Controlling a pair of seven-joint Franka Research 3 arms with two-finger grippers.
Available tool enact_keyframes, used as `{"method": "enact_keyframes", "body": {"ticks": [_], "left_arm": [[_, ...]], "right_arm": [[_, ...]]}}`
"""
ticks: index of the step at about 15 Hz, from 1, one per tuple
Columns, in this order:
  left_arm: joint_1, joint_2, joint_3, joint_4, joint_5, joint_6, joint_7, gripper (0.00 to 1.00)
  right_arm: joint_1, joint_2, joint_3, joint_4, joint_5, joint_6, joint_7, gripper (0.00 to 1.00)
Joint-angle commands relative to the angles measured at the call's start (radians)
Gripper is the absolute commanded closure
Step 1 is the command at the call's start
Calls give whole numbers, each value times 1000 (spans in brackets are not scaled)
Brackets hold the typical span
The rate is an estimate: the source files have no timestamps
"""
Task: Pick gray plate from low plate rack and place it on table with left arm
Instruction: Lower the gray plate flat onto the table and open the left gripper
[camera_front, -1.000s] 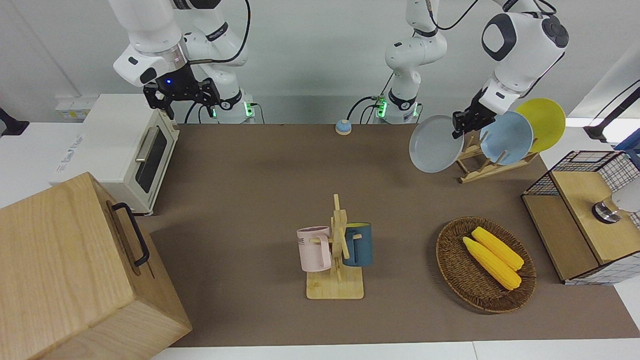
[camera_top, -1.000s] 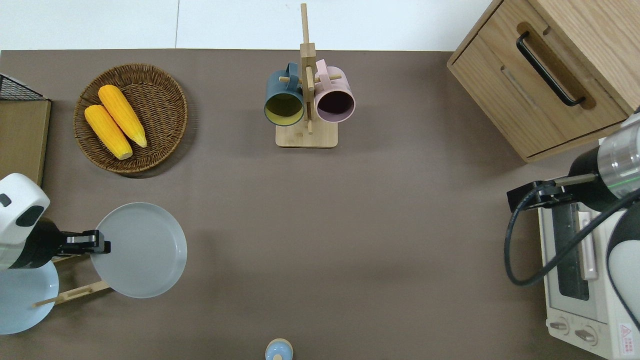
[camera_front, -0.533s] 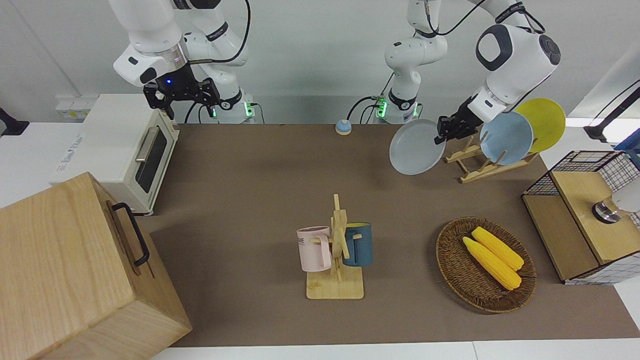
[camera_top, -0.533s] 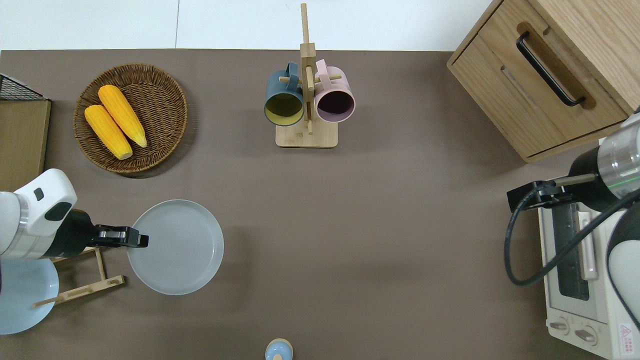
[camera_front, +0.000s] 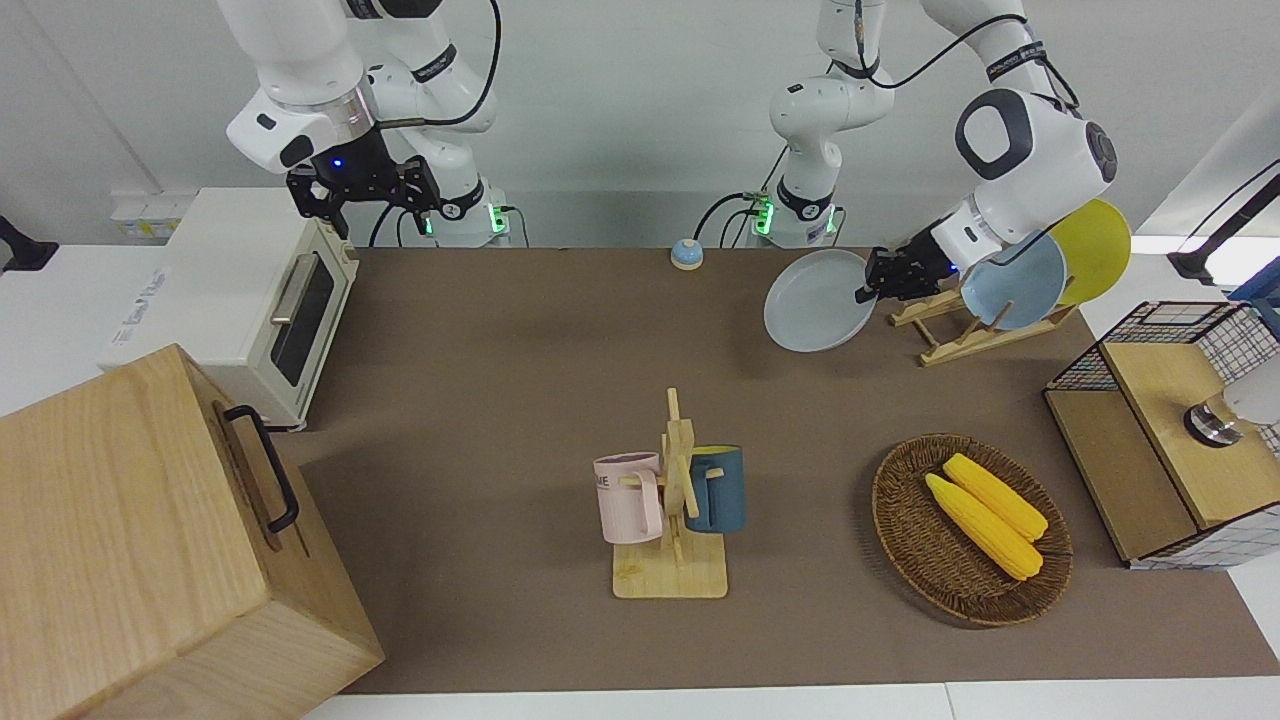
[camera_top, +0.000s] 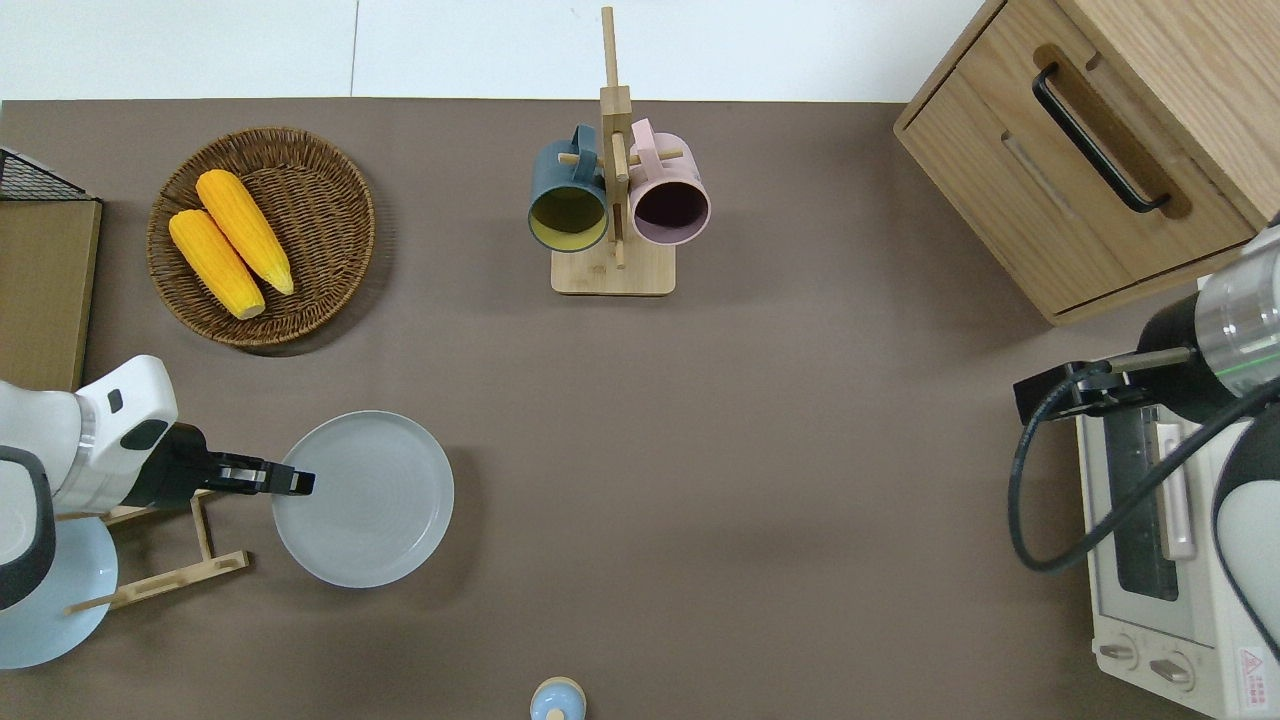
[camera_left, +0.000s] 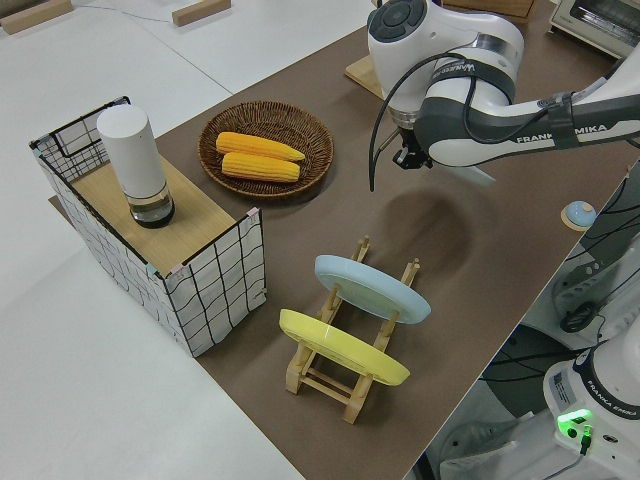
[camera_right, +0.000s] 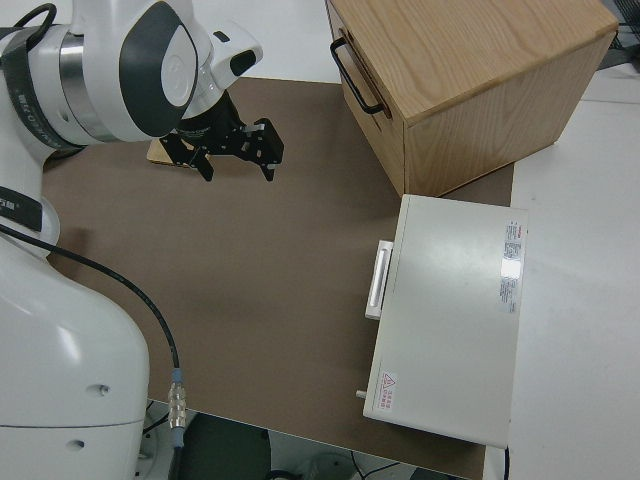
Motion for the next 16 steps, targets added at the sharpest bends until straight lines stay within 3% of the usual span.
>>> {"method": "enact_keyframes", "body": {"ticks": [1,6,8,9,11,13,16], "left_arm": [[0,5,2,-68,-22,72,76,898],[-13,36,2,-109,-22,134,88,873],[-13,39,2,-109,-22,138,88,775],[-12,40,2,-109,-21,138,88,615],[-9,40,2,-105,-11,138,88,409],[-9,37,2,-101,-7,138,87,331],[-9,33,2,-95,-4,138,71,294]], "right_arm": [[-23,-2,20,7,-6,-11,12,17],[-23,-4,20,6,-6,-11,12,17],[-23,-2,21,7,-6,-11,12,17],[-23,-2,21,6,-6,-11,12,17],[-23,-2,21,7,-6,-12,12,17],[-23,-2,20,7,-6,-11,12,17],[-23,-2,20,7,-6,-11,12,17]]}}
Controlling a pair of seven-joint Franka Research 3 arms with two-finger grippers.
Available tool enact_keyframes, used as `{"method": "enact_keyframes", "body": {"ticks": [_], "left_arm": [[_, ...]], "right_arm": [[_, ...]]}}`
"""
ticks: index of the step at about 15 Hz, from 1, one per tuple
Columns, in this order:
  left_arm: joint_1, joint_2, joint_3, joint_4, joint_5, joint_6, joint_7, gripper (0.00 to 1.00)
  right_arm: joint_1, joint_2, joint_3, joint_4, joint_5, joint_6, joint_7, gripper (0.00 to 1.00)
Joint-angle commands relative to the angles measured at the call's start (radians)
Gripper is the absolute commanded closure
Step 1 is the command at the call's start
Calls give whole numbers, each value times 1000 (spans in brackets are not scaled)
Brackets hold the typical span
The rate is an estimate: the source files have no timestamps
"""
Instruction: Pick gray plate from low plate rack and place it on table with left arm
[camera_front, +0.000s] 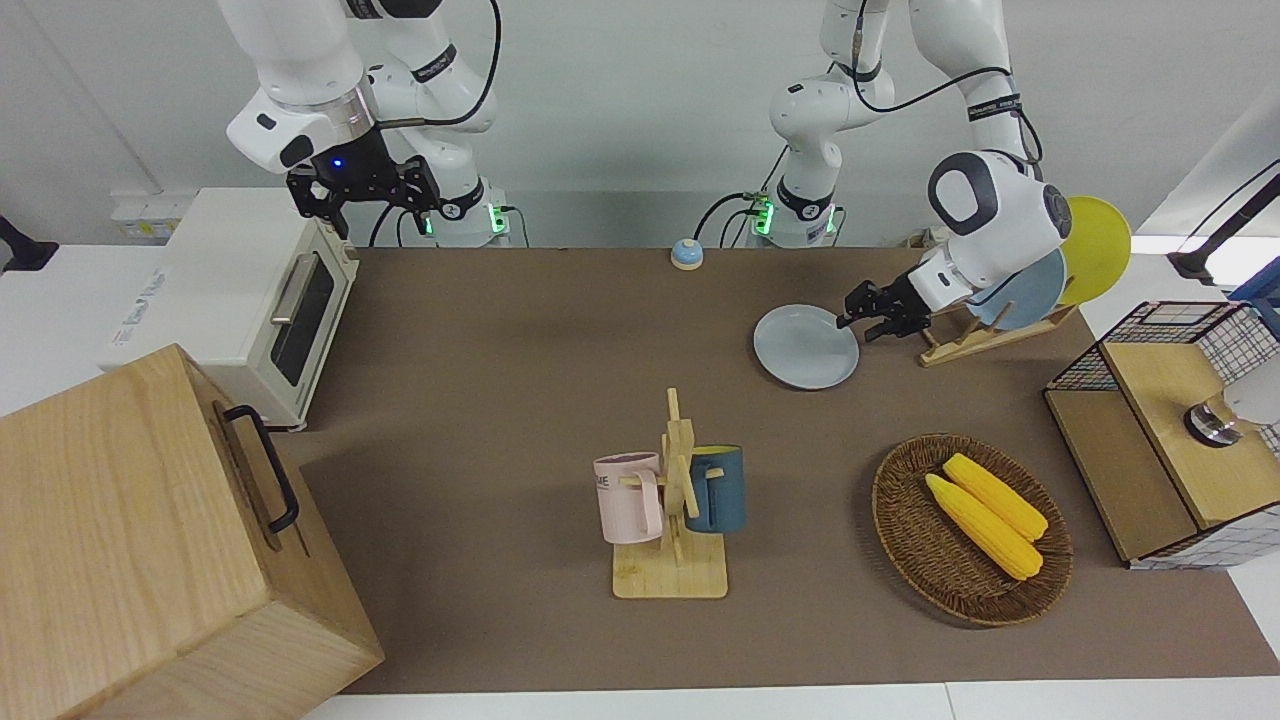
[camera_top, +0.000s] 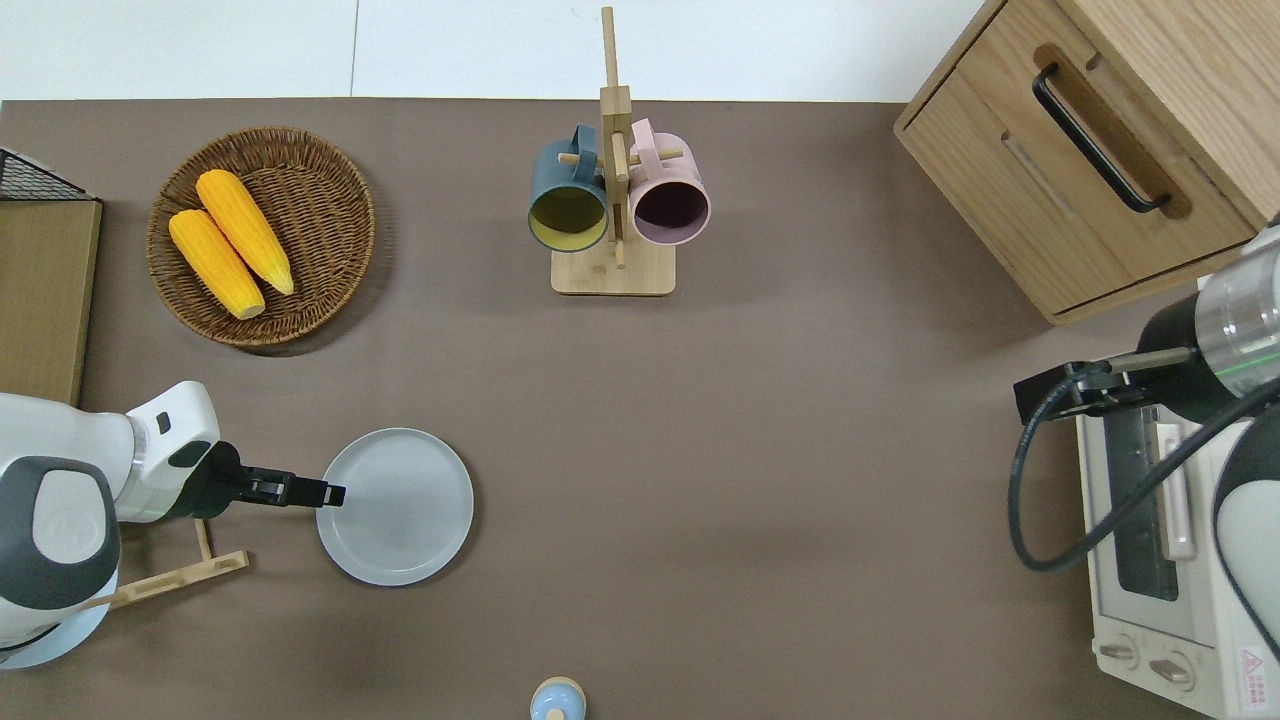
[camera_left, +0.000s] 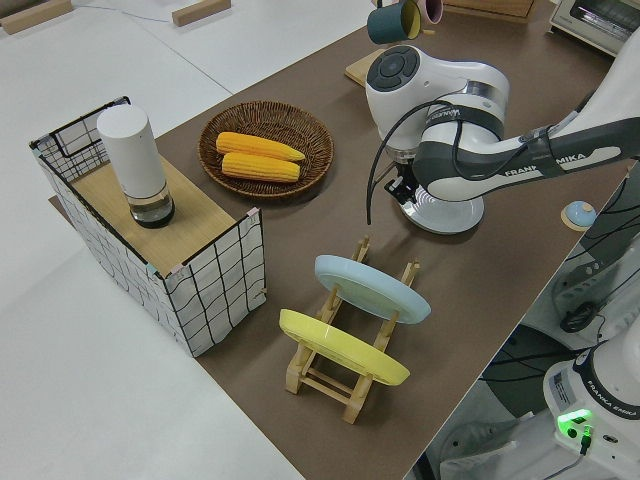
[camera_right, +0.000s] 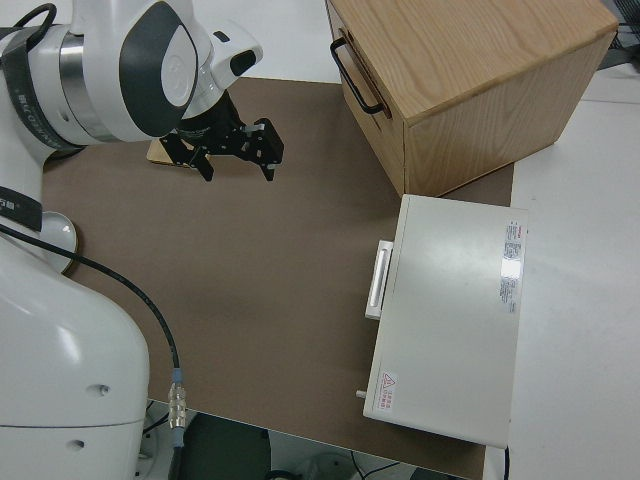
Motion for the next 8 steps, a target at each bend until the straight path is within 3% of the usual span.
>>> {"method": "enact_keyframes", "body": {"ticks": [1,4,8], "left_arm": [[1,-23,4,-1,1,12,-10,291],[4,-48,2,94,105,-34,-150,247],[-13,-45,-12,312,259,-209,-367,135]], "right_arm": [[-23,-4,21,6,-6,-11,12,17],[-23,-4,21,7,-6,-11,12,17],[-23,-2,21,7,-6,-11,12,17]]}}
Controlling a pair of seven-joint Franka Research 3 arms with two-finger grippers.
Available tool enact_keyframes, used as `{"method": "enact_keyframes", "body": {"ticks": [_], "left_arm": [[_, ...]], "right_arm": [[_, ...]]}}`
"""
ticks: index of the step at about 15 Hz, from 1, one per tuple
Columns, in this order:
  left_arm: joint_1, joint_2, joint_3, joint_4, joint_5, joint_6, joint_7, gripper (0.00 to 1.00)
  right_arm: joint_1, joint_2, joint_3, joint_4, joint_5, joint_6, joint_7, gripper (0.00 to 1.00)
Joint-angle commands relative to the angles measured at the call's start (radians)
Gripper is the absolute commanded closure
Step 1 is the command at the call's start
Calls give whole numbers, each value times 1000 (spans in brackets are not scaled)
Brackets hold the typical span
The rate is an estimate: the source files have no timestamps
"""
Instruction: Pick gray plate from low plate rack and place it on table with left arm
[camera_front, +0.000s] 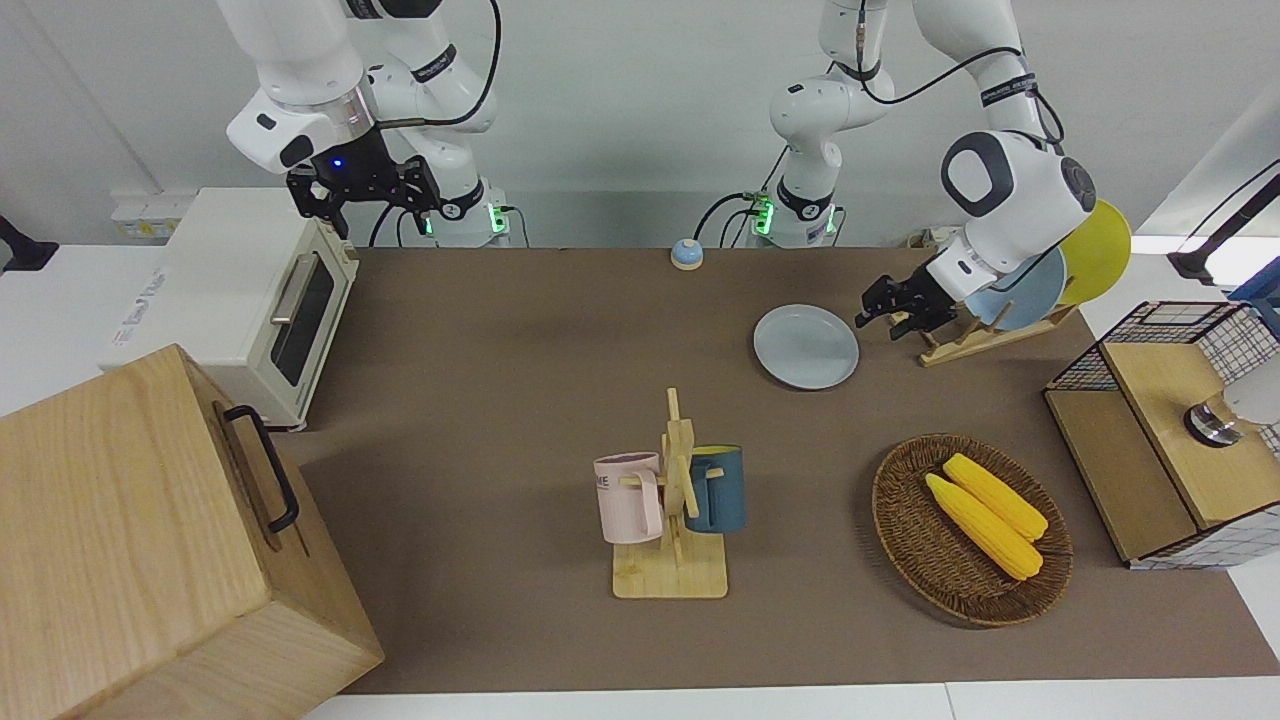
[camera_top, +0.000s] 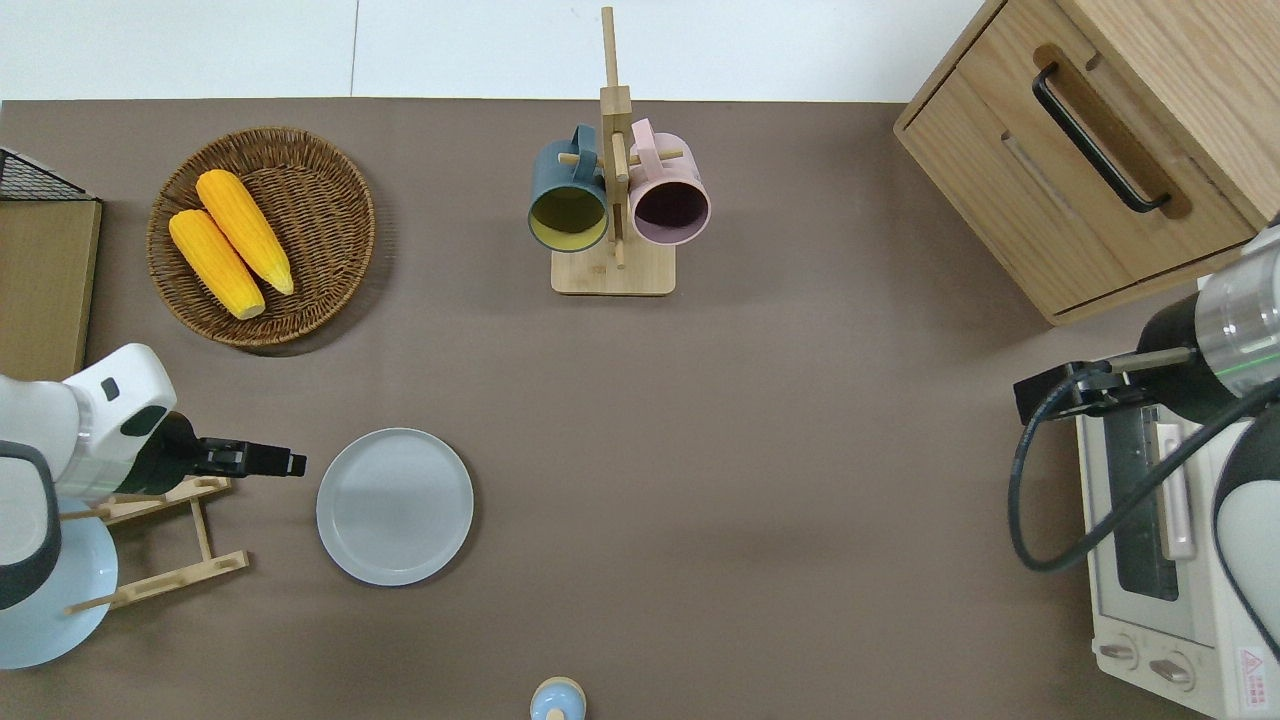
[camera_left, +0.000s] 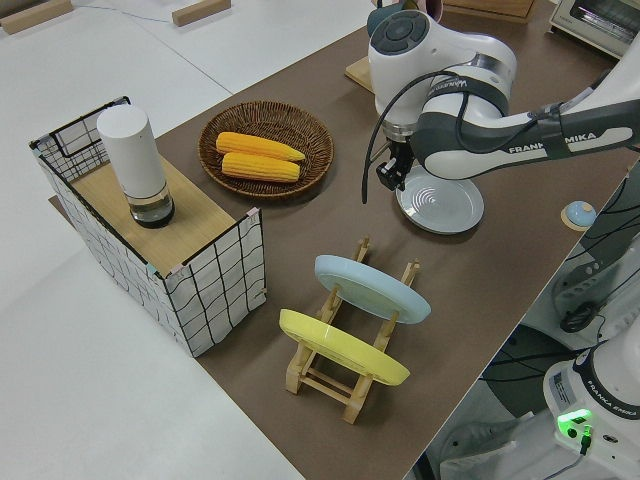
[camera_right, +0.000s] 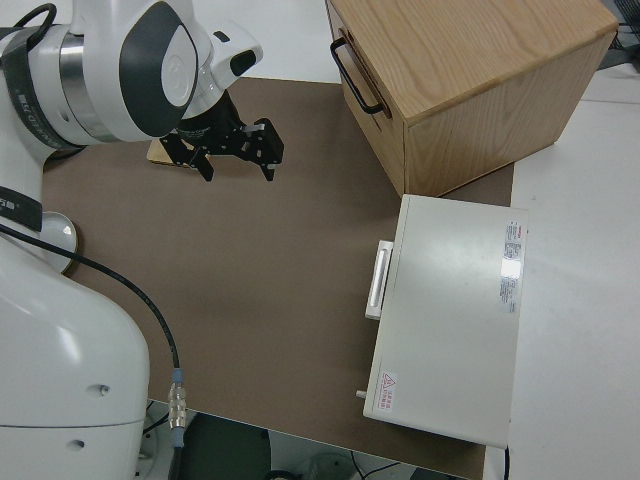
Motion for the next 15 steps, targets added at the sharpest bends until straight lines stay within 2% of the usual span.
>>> {"method": "enact_keyframes", "body": {"ticks": [1,2,4,7,8,15], "left_arm": [[-19,2,-14,192,110,-135,-193,54],[-25,2,-17,222,130,-154,-221,20],[-24,2,-49,282,195,-201,-238,15],[-25,10,-62,403,252,-295,-228,11],[-25,11,-83,427,290,-304,-226,9],[-25,11,-102,454,309,-307,-231,9]], "right_arm": [[-23,-4,21,7,-6,-12,12,17],[-23,-2,21,7,-6,-11,12,17],[-23,-2,21,7,-6,-11,12,17],[-23,-2,20,7,-6,-11,12,17],[-23,-2,21,7,-6,-11,12,17],[-23,-2,20,7,-6,-11,12,17]]}}
